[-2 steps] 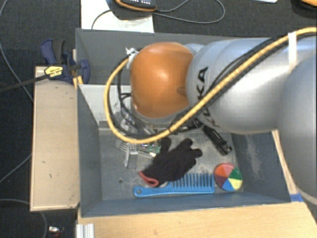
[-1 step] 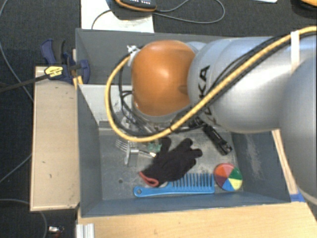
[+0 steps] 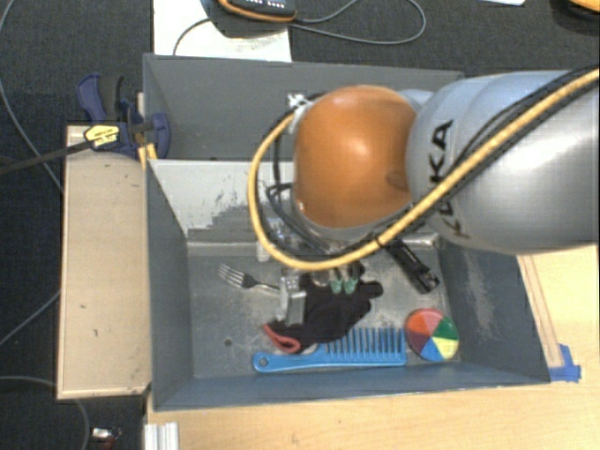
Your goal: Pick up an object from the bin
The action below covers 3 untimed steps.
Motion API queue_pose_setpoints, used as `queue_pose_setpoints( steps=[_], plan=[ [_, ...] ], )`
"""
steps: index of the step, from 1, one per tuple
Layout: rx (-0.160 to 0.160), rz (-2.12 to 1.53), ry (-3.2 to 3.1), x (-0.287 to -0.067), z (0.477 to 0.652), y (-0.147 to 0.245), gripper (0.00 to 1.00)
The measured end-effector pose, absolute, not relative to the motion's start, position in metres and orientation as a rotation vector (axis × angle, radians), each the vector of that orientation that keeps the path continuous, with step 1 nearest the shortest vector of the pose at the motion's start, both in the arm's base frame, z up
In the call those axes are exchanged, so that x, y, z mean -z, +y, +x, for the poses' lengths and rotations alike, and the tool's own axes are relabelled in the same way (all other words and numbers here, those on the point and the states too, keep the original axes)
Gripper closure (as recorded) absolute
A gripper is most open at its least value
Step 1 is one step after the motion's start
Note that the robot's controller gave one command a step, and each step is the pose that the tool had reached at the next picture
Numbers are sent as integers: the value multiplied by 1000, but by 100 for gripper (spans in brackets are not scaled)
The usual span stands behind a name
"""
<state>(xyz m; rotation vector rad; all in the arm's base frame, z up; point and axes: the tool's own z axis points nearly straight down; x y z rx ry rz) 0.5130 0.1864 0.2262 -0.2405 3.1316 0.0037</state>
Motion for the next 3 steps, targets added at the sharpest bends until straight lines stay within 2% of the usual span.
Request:
queue_pose_setpoints(
  steps=[1,2,3],
  plan=[
    [-3,-69,3138,-258,517,175,0],
    [0,387,3117,-298,517,112,0],
    [2,359,3115,-303,517,86,0]
  ],
)
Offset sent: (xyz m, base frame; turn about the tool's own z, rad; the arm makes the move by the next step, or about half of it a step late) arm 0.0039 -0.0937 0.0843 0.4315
